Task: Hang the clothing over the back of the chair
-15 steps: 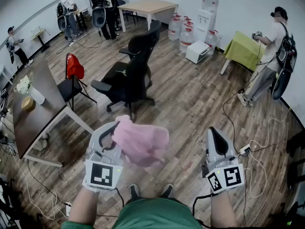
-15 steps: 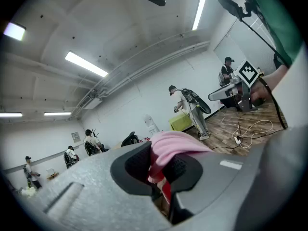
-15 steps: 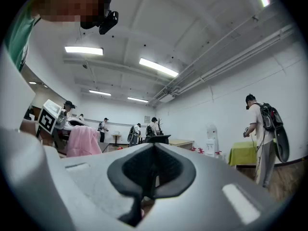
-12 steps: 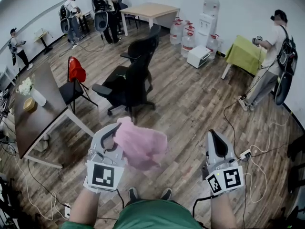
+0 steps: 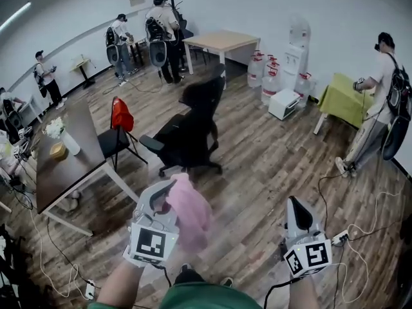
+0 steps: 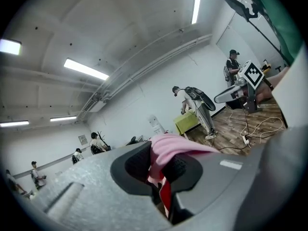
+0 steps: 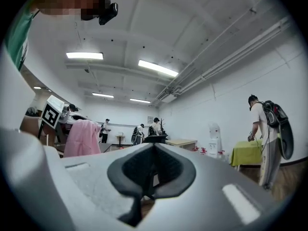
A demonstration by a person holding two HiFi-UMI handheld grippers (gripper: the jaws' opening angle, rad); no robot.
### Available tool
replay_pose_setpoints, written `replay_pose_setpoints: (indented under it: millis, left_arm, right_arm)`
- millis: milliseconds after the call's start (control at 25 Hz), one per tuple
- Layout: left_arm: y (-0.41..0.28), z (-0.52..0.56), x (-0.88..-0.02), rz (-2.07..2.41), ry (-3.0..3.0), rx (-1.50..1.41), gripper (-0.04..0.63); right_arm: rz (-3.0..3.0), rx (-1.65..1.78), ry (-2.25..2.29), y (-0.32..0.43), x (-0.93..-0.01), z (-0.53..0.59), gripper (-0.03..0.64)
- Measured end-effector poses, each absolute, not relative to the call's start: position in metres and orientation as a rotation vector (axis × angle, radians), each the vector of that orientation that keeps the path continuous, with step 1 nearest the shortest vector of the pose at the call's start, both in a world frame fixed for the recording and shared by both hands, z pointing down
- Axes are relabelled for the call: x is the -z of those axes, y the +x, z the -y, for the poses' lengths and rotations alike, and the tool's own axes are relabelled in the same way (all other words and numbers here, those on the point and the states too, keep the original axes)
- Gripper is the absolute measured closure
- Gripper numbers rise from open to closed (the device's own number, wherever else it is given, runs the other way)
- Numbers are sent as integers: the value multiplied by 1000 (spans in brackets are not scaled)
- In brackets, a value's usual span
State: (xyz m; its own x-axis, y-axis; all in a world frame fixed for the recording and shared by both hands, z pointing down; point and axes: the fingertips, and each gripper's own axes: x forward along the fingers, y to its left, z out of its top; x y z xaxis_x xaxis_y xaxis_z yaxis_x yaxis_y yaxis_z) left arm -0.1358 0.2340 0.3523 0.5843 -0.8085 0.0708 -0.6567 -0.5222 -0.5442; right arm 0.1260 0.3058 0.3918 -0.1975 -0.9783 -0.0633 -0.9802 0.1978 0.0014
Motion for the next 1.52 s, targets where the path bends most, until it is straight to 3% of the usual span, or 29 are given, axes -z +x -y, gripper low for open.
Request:
replay_pose_setpoints:
  millis: [560, 1520]
  left_arm:
    - [-89, -179, -358, -1097, -2396, 413, 557]
    - [-59, 91, -388, -897, -2562, 318, 557]
  right_arm:
    - [-2351, 26, -2024, 168, -411, -264, 614]
    - [-2310, 27, -2213, 161, -412, -17, 614]
